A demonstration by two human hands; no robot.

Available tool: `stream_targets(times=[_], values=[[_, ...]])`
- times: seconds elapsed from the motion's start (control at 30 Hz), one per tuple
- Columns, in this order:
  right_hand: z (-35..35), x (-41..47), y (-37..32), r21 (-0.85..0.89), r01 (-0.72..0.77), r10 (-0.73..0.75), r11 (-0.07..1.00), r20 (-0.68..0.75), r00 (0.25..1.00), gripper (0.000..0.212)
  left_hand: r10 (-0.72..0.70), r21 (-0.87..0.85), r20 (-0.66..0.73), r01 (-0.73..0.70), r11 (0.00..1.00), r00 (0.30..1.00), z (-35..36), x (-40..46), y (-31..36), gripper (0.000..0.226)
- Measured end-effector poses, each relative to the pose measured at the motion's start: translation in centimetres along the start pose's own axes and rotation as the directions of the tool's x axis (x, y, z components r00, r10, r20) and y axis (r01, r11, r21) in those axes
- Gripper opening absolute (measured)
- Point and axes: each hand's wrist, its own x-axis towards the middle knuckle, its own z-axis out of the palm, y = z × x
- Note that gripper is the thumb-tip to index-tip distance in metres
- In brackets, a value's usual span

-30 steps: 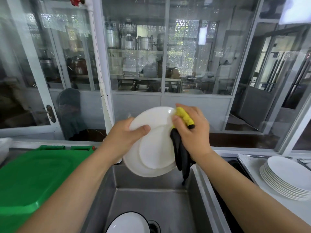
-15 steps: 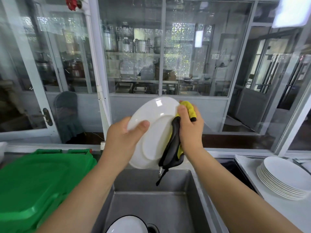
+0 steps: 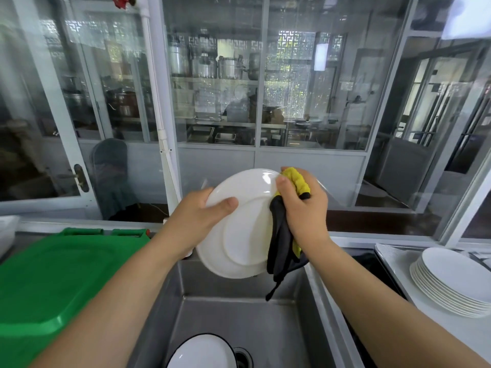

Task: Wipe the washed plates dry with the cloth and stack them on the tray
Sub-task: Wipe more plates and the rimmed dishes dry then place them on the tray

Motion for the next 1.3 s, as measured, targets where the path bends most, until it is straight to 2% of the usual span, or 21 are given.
stream_targets(times=[0.07,0.13,0.23,0.3,0.37,0.4,0.5,0.57,0.63,0.77,0.9,1.0,1.1,1.2,1.3], values=[[-0.2,0.2,-0.4,-0.159,0.138,-0.133,0.978,0.042,0.990,0.020,0.006,-0.025,-0.027,-0.007,1.000,1.000,0.1,-0.2,-0.2,0.026],[0.1,0.5,-1.2,-0.301,0.323,-0.293,0.897,0.142,0.946,0.026,-0.001,-0.010,-0.024,0.001,1.000,1.000,0.3,0.1,-0.2,0.023],[1.3,0.4,-2.5,-0.357,0.600,-0.481,0.716,0.371,0.794,0.033,0.005,0.063,0.028,-0.006,0.998,1.000,1.2,0.3,0.0,0.025],[1.7,0.6,-3.0,-0.351,0.682,-0.515,0.642,0.461,0.722,0.036,0.006,0.030,0.026,-0.007,1.000,1.000,1.5,0.3,-0.1,0.023],[1.5,1.2,-3.1,-0.361,0.685,-0.513,0.632,0.468,0.720,0.037,-0.003,-0.058,0.011,0.004,0.998,1.000,1.2,0.3,-0.1,0.010],[1.3,1.4,-3.0,-0.358,0.655,-0.494,0.665,0.447,0.746,0.036,-0.014,-0.109,-0.007,0.013,0.994,1.000,0.8,0.3,-0.1,0.009],[0.2,2.1,-2.3,-0.266,0.408,-0.324,0.873,0.310,0.894,0.034,-0.050,-0.265,-0.078,0.027,0.964,0.996,-0.3,0.1,0.0,0.015],[-0.3,2.0,-1.7,-0.185,0.264,-0.215,0.946,0.247,0.945,0.034,-0.058,-0.365,-0.153,-0.002,0.931,0.986,-0.9,0.1,0.2,0.022],[-0.6,1.3,-0.8,-0.220,0.237,-0.193,0.946,0.202,0.960,0.037,-0.073,-0.468,-0.246,-0.052,0.882,0.967,-1.0,0.2,0.4,0.031],[0.1,-1.9,0.4,-0.361,0.370,-0.335,0.856,0.158,0.929,0.056,-0.168,-0.640,-0.335,-0.094,0.763,0.927,-0.7,0.5,0.5,0.029],[1.3,-4.7,0.6,-0.506,0.545,-0.484,0.669,0.262,0.835,0.052,-0.208,-0.741,-0.339,-0.125,0.659,0.918,0.2,0.9,0.2,0.032],[2.9,-5.6,0.5,-0.545,0.699,-0.605,0.463,0.383,0.698,0.050,-0.307,-0.793,-0.292,-0.049,0.607,0.906,1.7,0.8,-0.3,0.021],[4.2,-5.7,0.4,-0.479,0.807,-0.669,0.347,0.477,0.571,0.054,-0.368,-0.802,-0.205,0.060,0.594,0.907,2.4,0.4,-0.7,0.025],[4.2,-5.3,0.6,-0.383,0.864,-0.681,0.327,0.539,0.496,0.050,-0.380,-0.822,-0.166,0.084,0.563,0.910,1.8,0.2,-1.0,0.028],[3.8,-5.0,1.2,-0.273,0.935,-0.686,0.226,0.637,0.352,0.040,-0.380,-0.824,-0.140,0.105,0.557,0.914,1.2,0.0,-1.1,0.030]])
